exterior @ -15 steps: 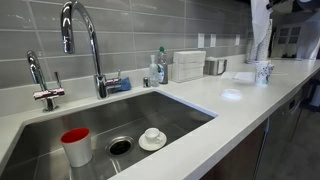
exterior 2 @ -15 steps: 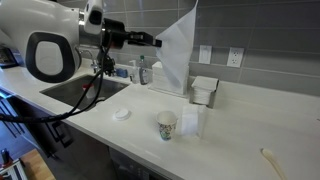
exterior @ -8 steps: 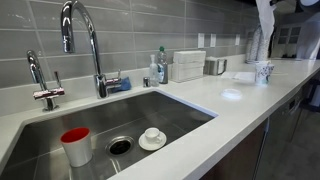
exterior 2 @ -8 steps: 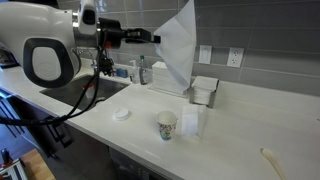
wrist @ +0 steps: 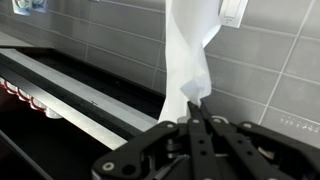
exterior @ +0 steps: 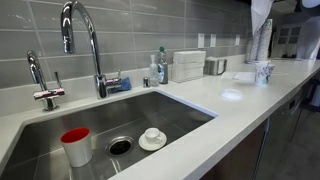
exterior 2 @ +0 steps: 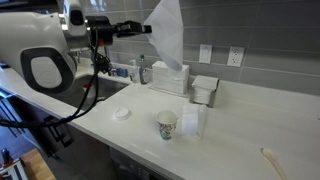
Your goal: Fold the white serviette diagonally in half, lift the white serviette and pour out the beans into the paper cup, put the white serviette back on the kitchen counter
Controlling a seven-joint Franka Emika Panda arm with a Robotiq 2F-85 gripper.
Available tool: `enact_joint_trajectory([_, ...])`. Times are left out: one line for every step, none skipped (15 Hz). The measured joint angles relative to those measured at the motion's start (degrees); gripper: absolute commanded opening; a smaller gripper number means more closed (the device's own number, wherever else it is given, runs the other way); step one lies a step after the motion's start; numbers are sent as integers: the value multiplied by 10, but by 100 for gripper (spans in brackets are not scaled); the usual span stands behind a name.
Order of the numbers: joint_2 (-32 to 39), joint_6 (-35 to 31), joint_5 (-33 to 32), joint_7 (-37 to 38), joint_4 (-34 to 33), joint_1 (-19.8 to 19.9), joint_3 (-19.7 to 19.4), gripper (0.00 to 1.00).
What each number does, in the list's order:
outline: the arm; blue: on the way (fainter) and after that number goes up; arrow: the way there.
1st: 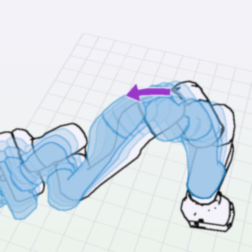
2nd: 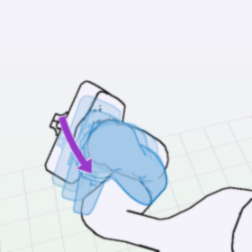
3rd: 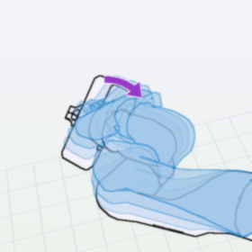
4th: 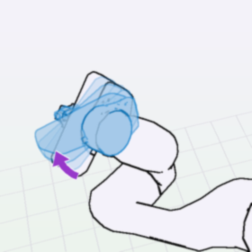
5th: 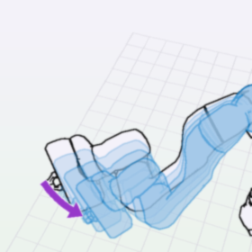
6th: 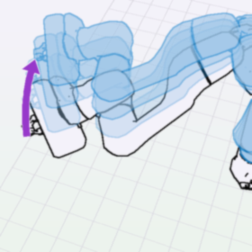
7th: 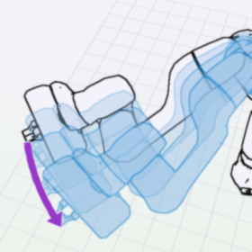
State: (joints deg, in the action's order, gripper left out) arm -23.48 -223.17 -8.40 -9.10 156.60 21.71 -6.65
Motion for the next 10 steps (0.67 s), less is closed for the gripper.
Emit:
enact_joint_trajectory([0, -5, 0, -2, 0, -5, -7, 0])
enact_joint_trajectory([0, -6, 1, -4, 0, -7, -13, 0])
enact_joint_trajectory([0, -6, 2, -7, 1, -8, -17, 0])
enact_joint_trajectory([0, -6, 2, -9, 1, -9, -21, 0])
enact_joint_trajectory([0, -6, 2, -11, 2, -9, -25, 0])
enact_joint_trajectory([0, -6, 2, -14, 2, -10, -28, 0])
enact_joint_trajectory([0, -6, 2, -15, 3, -10, -29, 0])
enact_joint_trajectory([0, -5, 2, -17, 4, -10, -30, 0])
enact_joint_trajectory([0, -4, 2, -18, 6, -11, -31, 0])
enact_joint_trajectory([0, -2, 2, -19, 6, -12, -32, 0])
